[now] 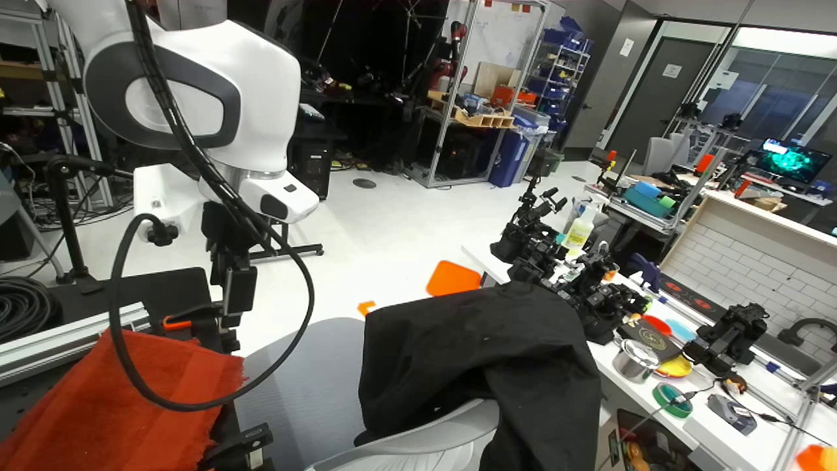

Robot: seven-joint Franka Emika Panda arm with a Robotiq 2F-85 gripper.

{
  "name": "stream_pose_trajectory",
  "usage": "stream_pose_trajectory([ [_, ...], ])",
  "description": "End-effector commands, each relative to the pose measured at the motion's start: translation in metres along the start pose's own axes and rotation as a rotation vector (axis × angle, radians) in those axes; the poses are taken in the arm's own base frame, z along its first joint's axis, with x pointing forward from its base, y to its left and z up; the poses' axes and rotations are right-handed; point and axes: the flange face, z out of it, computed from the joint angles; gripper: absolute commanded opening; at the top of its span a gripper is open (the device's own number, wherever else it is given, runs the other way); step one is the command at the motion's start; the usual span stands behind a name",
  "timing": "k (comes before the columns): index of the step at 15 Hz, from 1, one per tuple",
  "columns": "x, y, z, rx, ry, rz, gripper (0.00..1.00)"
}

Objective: Put the black bag and the orange towel on the back rest of the chair

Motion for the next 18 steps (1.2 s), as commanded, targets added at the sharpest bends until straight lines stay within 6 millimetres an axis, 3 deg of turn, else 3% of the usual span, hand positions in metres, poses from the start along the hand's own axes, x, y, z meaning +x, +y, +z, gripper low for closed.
stream_pose_trajectory([
  [1, 0.005, 0.018, 0.03, 0.013, -0.035, 0.044, 1.0],
  [8, 0.03, 0.042, 0.076, 0.032, -0.096, 0.117, 1.0],
  [13, 0.05, 0.05, 0.081, 0.032, -0.114, 0.125, 1.0],
  [18, 0.056, 0.034, 0.082, 0.035, -0.157, 0.129, 1.0],
])
